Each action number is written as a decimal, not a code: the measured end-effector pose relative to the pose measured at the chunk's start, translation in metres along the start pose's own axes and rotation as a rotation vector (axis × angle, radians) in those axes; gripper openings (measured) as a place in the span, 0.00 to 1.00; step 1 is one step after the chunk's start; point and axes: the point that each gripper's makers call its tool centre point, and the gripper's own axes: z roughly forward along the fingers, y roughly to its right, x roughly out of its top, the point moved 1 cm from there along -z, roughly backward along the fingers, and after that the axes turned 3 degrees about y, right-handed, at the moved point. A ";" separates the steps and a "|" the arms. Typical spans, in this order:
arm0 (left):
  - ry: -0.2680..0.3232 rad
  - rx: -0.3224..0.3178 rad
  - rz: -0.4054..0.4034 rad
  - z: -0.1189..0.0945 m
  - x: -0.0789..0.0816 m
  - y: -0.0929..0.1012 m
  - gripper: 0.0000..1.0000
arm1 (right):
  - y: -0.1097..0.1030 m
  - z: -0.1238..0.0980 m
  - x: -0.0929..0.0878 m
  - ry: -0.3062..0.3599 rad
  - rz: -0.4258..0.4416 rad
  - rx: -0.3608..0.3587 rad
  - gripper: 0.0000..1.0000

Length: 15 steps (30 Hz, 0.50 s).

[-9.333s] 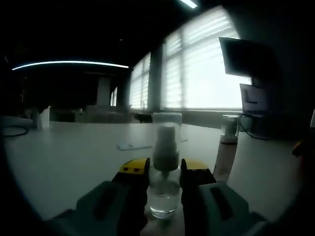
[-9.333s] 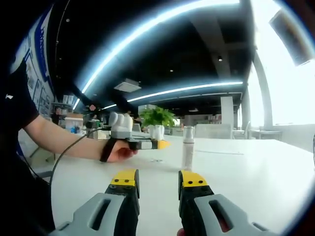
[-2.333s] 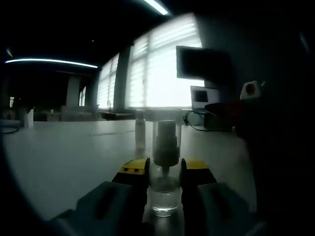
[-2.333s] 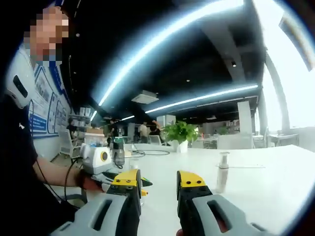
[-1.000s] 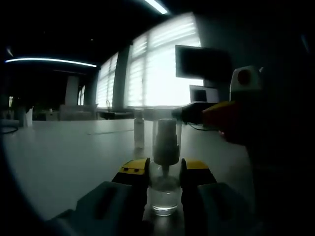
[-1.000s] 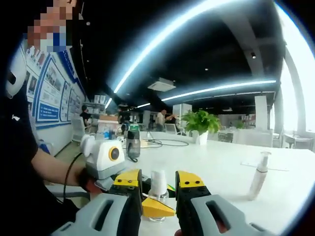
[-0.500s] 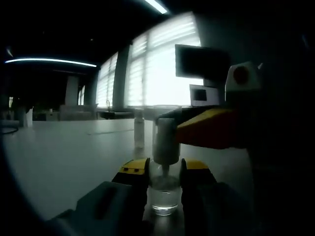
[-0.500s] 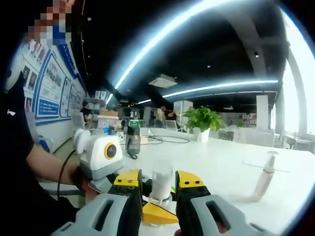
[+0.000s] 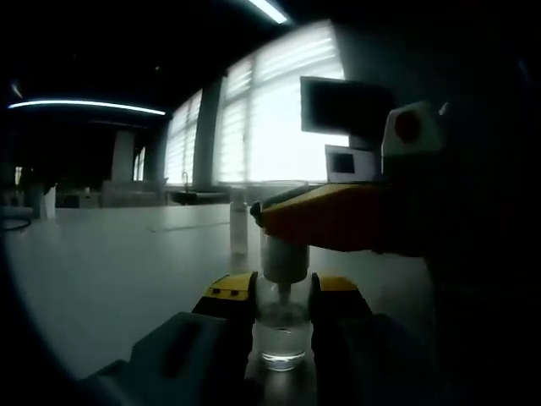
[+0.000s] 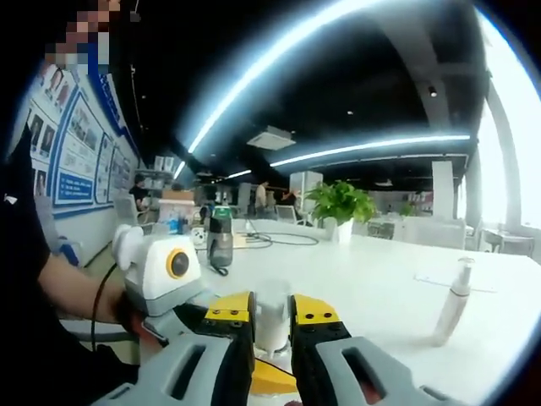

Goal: Clamp pump bottle remove cover press pump head put on cover

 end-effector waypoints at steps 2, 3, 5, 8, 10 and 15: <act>0.000 -0.003 0.003 0.000 0.000 0.000 0.17 | 0.000 0.000 0.000 0.002 -0.001 -0.002 0.11; 0.001 -0.003 0.005 0.000 0.000 0.000 0.17 | 0.000 0.000 0.000 0.003 -0.001 -0.002 0.11; 0.004 -0.004 0.000 0.000 0.001 -0.001 0.17 | -0.001 0.000 0.000 0.004 0.001 -0.003 0.11; 0.012 -0.007 -0.007 0.000 0.002 0.000 0.17 | -0.001 -0.001 0.000 0.004 0.002 -0.005 0.11; 0.012 -0.008 -0.003 0.000 0.002 0.001 0.16 | -0.001 -0.001 0.000 0.003 0.007 -0.006 0.11; 0.010 -0.003 0.010 0.000 0.002 0.001 0.16 | -0.001 -0.002 0.000 -0.003 0.015 -0.006 0.11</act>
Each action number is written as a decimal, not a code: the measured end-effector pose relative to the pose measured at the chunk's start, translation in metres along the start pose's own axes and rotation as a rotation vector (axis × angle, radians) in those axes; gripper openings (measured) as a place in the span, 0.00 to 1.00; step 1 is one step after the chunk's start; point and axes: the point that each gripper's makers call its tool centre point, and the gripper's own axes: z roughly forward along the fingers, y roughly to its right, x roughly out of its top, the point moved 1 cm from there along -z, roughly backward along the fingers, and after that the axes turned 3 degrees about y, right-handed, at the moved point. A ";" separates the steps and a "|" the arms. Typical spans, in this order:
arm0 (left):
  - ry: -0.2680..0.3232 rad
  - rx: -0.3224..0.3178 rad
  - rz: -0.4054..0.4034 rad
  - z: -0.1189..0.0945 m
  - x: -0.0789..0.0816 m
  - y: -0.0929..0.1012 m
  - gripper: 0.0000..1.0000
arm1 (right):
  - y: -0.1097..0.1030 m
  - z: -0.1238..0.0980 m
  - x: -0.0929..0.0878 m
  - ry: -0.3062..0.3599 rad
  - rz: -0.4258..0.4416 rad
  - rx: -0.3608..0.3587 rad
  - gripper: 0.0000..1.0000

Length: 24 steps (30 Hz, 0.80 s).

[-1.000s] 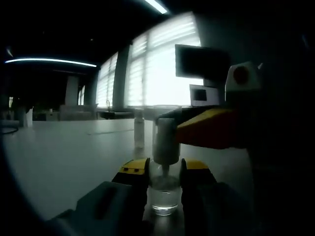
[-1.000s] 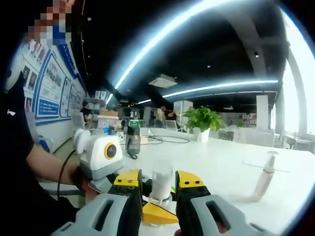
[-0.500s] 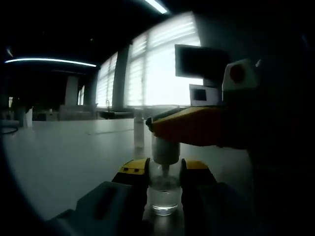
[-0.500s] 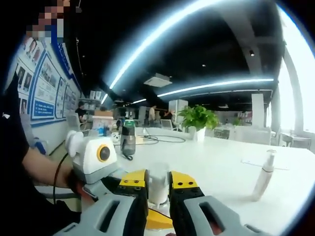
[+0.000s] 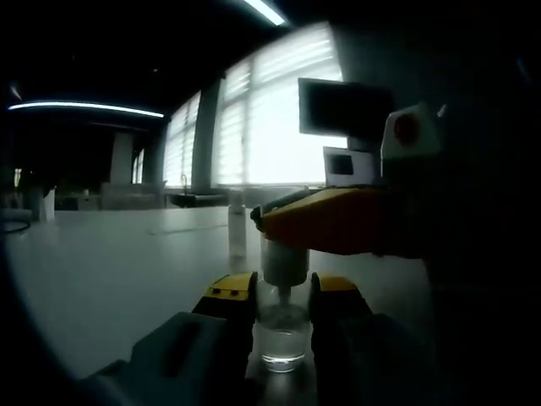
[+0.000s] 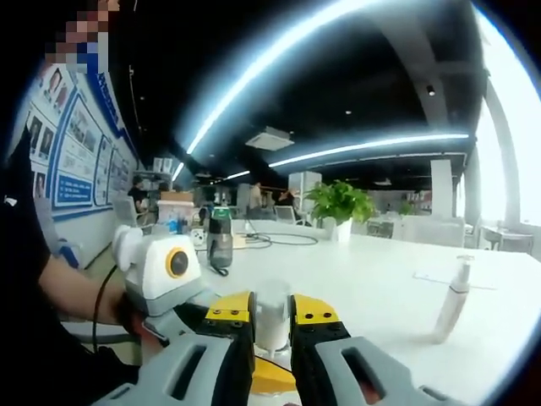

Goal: Clamp pump bottle remove cover press pump head put on cover

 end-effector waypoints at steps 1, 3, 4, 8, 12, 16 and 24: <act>0.000 0.000 0.000 0.000 0.000 0.000 0.16 | 0.000 0.000 0.000 -0.002 0.000 0.000 0.11; -0.001 0.001 0.002 0.000 0.000 0.000 0.16 | -0.001 0.000 0.000 -0.005 -0.004 0.001 0.11; -0.001 0.002 0.003 -0.001 0.000 0.000 0.16 | -0.001 0.000 0.000 -0.006 -0.005 0.001 0.11; -0.001 0.002 0.005 -0.001 0.000 0.001 0.16 | -0.002 0.000 0.001 -0.008 -0.019 0.001 0.11; -0.001 0.002 0.005 -0.001 0.000 0.001 0.16 | 0.001 -0.001 0.014 0.039 -0.001 -0.008 0.11; -0.002 0.003 0.002 0.000 0.000 0.001 0.16 | 0.001 0.000 0.019 0.030 -0.008 0.002 0.11; 0.000 0.005 -0.001 -0.001 0.000 0.000 0.16 | -0.002 0.002 0.019 0.029 -0.014 0.009 0.11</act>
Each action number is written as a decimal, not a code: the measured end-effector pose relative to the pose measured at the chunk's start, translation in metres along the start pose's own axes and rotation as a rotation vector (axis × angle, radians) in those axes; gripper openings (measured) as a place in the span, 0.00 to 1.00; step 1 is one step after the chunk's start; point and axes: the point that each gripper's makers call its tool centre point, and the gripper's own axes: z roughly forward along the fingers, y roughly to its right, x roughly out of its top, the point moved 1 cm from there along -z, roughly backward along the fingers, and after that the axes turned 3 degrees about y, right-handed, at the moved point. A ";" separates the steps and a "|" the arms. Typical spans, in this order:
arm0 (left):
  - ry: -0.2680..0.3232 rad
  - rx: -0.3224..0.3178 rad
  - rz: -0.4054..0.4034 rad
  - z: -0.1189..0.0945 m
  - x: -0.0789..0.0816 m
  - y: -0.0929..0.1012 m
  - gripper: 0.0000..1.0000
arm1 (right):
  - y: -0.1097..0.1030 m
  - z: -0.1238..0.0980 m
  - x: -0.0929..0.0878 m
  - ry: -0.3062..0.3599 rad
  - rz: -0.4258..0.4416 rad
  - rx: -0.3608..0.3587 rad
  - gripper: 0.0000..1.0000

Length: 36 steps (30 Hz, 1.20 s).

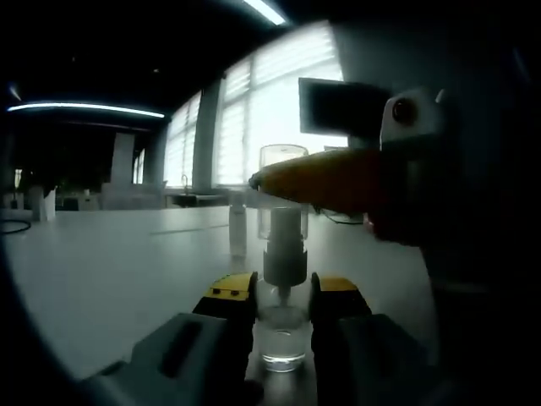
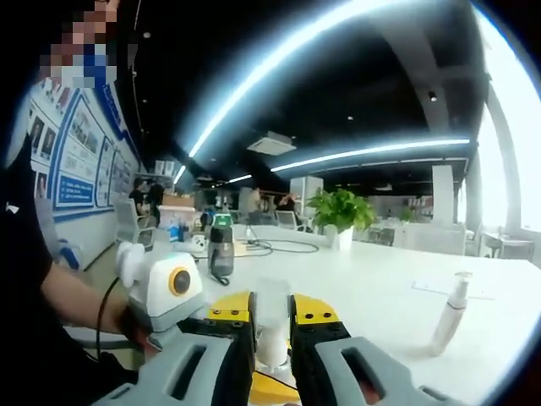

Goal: Clamp pump bottle remove cover press pump head put on cover

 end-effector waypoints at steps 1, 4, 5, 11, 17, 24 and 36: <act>0.000 0.000 0.000 0.000 0.000 0.000 0.16 | 0.000 0.000 0.002 0.003 -0.003 -0.002 0.11; 0.000 0.000 -0.002 0.000 0.000 0.000 0.16 | 0.000 -0.001 0.007 0.017 -0.002 -0.003 0.11; 0.001 0.000 -0.002 0.000 0.000 0.000 0.16 | 0.000 -0.002 0.009 0.023 -0.002 -0.004 0.11; 0.001 0.001 -0.002 0.000 0.000 0.000 0.16 | 0.000 -0.005 0.017 0.044 -0.023 -0.003 0.11; 0.001 0.003 -0.004 0.000 0.000 -0.001 0.16 | 0.009 -0.011 0.027 0.077 -0.032 -0.046 0.11; 0.002 0.004 -0.003 0.000 0.000 -0.001 0.16 | 0.022 -0.022 0.035 0.119 0.056 -0.067 0.11; 0.003 0.005 -0.003 0.000 0.000 -0.001 0.16 | 0.044 -0.043 0.022 0.098 0.026 -0.164 0.11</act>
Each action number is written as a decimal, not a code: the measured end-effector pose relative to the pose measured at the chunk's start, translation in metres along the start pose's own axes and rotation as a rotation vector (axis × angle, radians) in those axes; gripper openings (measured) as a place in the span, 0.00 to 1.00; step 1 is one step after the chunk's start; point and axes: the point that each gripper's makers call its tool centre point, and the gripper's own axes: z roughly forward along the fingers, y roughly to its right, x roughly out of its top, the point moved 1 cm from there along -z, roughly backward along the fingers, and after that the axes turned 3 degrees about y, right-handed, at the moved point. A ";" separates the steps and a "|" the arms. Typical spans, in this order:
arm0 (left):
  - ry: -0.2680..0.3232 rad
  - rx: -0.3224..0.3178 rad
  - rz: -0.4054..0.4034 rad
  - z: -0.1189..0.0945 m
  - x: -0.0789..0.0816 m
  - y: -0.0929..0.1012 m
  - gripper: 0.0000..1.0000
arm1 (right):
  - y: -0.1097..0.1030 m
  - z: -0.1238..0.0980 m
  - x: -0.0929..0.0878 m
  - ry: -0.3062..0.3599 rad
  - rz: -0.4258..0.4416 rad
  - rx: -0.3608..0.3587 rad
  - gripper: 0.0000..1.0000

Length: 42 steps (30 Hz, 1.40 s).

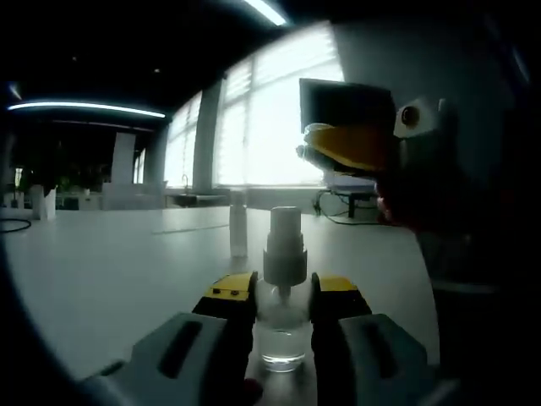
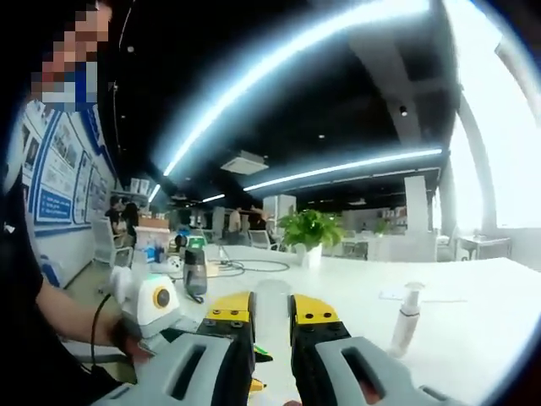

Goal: Clamp pump bottle remove cover press pump head put on cover

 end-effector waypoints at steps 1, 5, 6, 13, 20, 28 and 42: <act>0.000 0.000 0.000 0.000 0.000 0.000 0.16 | 0.002 -0.002 -0.001 0.000 0.001 -0.010 0.11; 0.000 0.000 0.001 0.000 0.000 0.000 0.16 | 0.013 -0.012 -0.005 -0.003 0.008 -0.056 0.11; 0.000 0.000 0.001 0.000 0.000 0.000 0.16 | 0.016 -0.015 -0.006 -0.005 0.009 -0.066 0.11; 0.000 0.000 0.001 0.000 0.000 0.000 0.16 | 0.029 -0.026 -0.015 -0.010 0.031 -0.120 0.11; 0.000 0.000 0.000 0.000 0.000 0.000 0.16 | 0.036 -0.031 -0.020 -0.019 0.024 -0.152 0.11; 0.000 0.000 0.001 0.000 0.000 0.000 0.16 | 0.044 -0.045 -0.033 -0.040 0.036 -0.209 0.11; -0.001 0.002 0.003 -0.001 0.000 -0.001 0.16 | 0.058 -0.060 -0.057 -0.081 0.058 -0.258 0.11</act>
